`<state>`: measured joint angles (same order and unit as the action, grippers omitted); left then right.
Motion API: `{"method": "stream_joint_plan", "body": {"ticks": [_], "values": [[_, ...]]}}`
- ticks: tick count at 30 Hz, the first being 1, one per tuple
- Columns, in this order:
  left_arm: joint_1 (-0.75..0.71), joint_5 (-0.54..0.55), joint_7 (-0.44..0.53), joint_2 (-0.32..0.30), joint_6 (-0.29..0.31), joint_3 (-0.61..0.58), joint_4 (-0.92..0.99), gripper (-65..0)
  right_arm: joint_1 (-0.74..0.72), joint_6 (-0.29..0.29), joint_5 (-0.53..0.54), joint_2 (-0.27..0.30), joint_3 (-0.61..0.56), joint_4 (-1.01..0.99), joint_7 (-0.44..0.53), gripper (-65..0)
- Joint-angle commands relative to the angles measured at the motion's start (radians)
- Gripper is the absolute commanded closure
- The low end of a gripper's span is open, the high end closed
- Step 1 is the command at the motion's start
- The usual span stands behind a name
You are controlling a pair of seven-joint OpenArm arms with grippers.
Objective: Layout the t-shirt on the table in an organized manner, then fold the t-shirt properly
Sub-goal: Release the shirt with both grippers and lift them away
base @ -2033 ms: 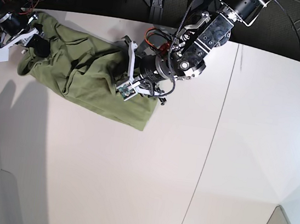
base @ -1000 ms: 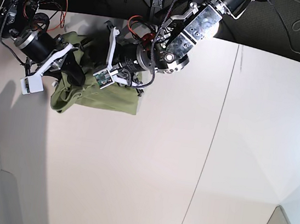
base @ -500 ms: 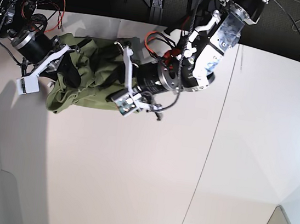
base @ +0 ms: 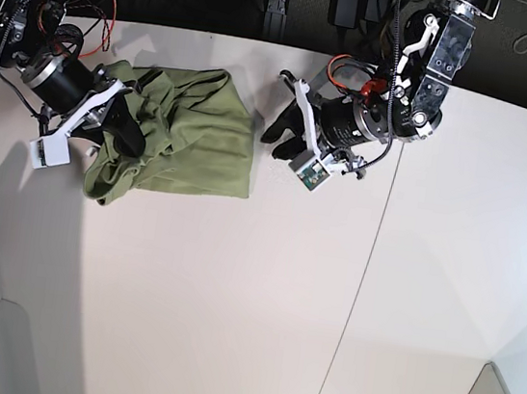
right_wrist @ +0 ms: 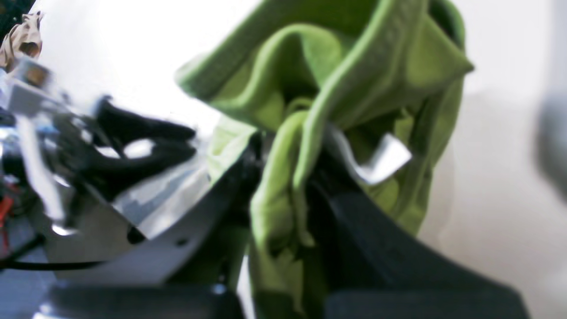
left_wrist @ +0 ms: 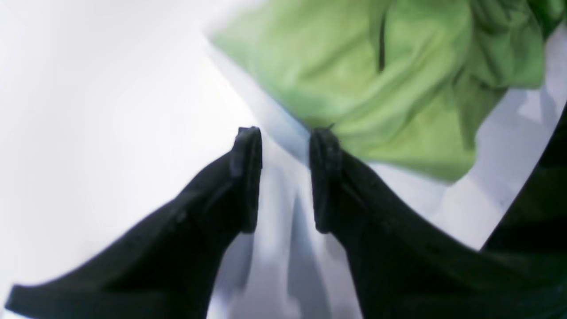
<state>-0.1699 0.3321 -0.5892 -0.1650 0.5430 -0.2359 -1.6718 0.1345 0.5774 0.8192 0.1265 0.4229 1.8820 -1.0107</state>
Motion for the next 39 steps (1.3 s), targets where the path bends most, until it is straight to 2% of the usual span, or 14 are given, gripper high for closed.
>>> {"method": "stream_joint_plan", "body": {"ticks": [1, 7, 15, 19, 21, 27, 34, 39], "values": [[0.012, 0.018, 0.036, 0.007, 0.015, 0.000, 0.010, -18.9, -0.012, 0.014, 0.025, 0.005, 0.000, 0.018, 0.026, 0.0], [0.015, 0.019, 0.047, 0.052, 0.031, 0.001, 0.071, -18.9, -0.013, 0.015, 0.005, 0.006, -0.035, 0.018, 0.038, 0.0], [0.020, 0.023, 0.047, 0.068, 0.031, 0.001, 0.071, -18.9, -0.013, 0.021, -0.157, 0.006, -0.217, 0.018, 0.079, 0.0], [0.020, 0.023, 0.047, 0.068, 0.030, 0.001, 0.071, -18.9, -0.013, 0.021, -0.223, 0.006, -0.312, 0.018, 0.095, -23.4], [0.020, 0.023, 0.047, 0.068, 0.030, 0.001, 0.071, -18.9, -0.013, 0.021, -0.240, 0.009, -0.356, 0.018, 0.095, -28.3], [0.020, 0.022, 0.047, 0.068, 0.031, 0.001, 0.071, -18.9, -0.045, 0.021, -0.240, 0.009, -0.452, 0.018, 0.094, -28.4], [0.023, 0.023, 0.039, 0.065, 0.031, 0.031, 0.071, -18.9, -0.088, 0.016, -0.235, 0.009, -0.463, 0.037, 0.090, -28.4], [0.026, 0.124, 0.007, 0.064, 0.128, 0.116, 0.070, -18.9, -0.114, 0.003, -0.214, 0.008, -0.462, 0.079, 0.095, -28.4]]}}
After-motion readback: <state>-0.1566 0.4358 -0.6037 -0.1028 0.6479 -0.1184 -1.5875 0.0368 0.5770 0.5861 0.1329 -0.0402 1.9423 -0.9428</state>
